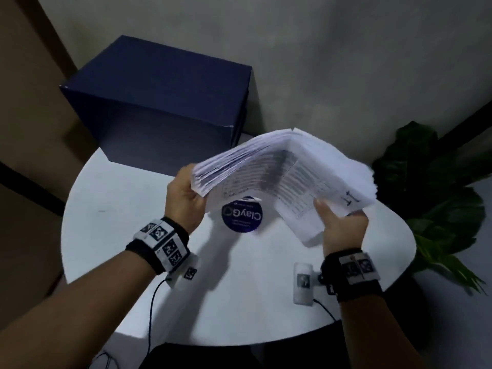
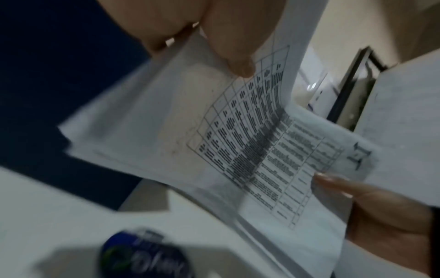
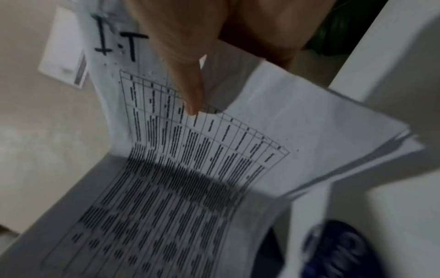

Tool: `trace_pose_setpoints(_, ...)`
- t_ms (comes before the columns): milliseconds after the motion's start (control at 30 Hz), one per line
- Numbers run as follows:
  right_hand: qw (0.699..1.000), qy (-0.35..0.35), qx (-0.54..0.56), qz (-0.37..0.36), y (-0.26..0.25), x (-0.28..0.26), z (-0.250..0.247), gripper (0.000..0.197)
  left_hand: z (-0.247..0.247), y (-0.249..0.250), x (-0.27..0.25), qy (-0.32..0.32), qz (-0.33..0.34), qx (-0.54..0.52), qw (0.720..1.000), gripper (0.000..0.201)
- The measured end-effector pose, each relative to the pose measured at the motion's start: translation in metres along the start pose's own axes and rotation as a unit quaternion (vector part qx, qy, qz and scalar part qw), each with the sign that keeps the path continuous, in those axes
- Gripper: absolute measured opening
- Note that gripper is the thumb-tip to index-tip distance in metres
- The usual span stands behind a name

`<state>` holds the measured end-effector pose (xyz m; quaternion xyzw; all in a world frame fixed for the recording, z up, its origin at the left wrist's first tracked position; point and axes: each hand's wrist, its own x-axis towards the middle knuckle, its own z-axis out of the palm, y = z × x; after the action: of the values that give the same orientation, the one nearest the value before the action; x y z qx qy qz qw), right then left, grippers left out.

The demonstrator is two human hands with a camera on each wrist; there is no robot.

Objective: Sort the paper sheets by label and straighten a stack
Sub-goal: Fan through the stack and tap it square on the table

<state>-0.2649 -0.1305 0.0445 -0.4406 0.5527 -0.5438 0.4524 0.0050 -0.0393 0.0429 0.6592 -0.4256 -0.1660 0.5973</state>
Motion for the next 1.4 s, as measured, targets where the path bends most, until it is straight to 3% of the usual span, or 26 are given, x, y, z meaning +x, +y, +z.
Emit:
trace_pose_setpoints(100,0.998,-0.016,-0.061,0.031,0.028,-0.024,-0.005,0.04,-0.004,-0.033,-0.015,-0.065,-0.099,0.021,0.993,0.031)
trace_pose_setpoints(167,0.995,-0.04,-0.078,0.051,0.038,-0.029,-0.005,0.041,-0.007,-0.043,-0.015,-0.091,-0.118,0.02,0.989,0.027)
trace_pose_setpoints(233,0.995,-0.037,-0.086,0.041,0.039,-0.025,-0.007,0.034,-0.009,-0.042,-0.012,-0.095,-0.113,0.011,0.989,0.015)
trace_pose_setpoints(333,0.995,-0.011,-0.094,-0.009,0.029,-0.019,-0.011,0.032,-0.015,-0.036,-0.005,-0.089,-0.104,-0.008,0.991,0.011)
trace_pose_setpoints(433,0.995,-0.017,-0.094,-0.002,0.024,-0.02,-0.012,0.045,-0.022,-0.037,-0.005,-0.128,-0.102,-0.006,0.986,0.025)
trace_pose_setpoints(533,0.996,-0.014,-0.09,-0.021,0.02,-0.024,-0.007,0.056,-0.024,-0.033,-0.002,-0.116,-0.087,-0.008,0.989,0.035)
trace_pose_setpoints(667,0.992,-0.018,-0.101,-0.077,0.01,-0.031,0.0,0.022,-0.016,-0.021,0.004,-0.085,-0.046,-0.019,0.995,0.011)
trace_pose_setpoints(800,0.991,-0.006,-0.106,-0.082,0.009,-0.03,0.002,0.01,-0.012,-0.023,0.01,-0.065,-0.053,-0.012,0.996,0.016)
trace_pose_setpoints(900,0.99,0.013,-0.12,-0.072,0.008,-0.027,0.002,0.007,-0.009,-0.025,0.015,-0.05,-0.071,-0.019,0.996,0.018)
trace_pose_setpoints(1000,0.992,-0.004,-0.104,-0.069,0.002,-0.026,0.004,0.025,-0.009,-0.023,0.019,-0.062,-0.07,-0.016,0.995,0.017)
trace_pose_setpoints(1067,0.99,-0.007,-0.121,-0.07,0.0,-0.024,0.004,0.018,-0.009,-0.02,0.019,-0.099,-0.044,0.011,0.994,0.008)
trace_pose_setpoints(1133,0.988,0.01,-0.14,-0.067,0.001,-0.021,0.005,0.009,-0.01,-0.02,0.019,-0.132,0.005,0.059,0.989,0.019)
trace_pose_setpoints(1233,0.984,0.028,-0.15,-0.095,0.002,-0.019,0.006,0.011,-0.013,-0.023,0.021,-0.161,0.075,0.116,0.977,0.037)
trace_pose_setpoints(1400,0.951,-0.059,-0.252,-0.17,0.012,-0.02,0.004,0.034,-0.016,-0.023,0.024,-0.186,0.195,0.325,0.907,0.047)
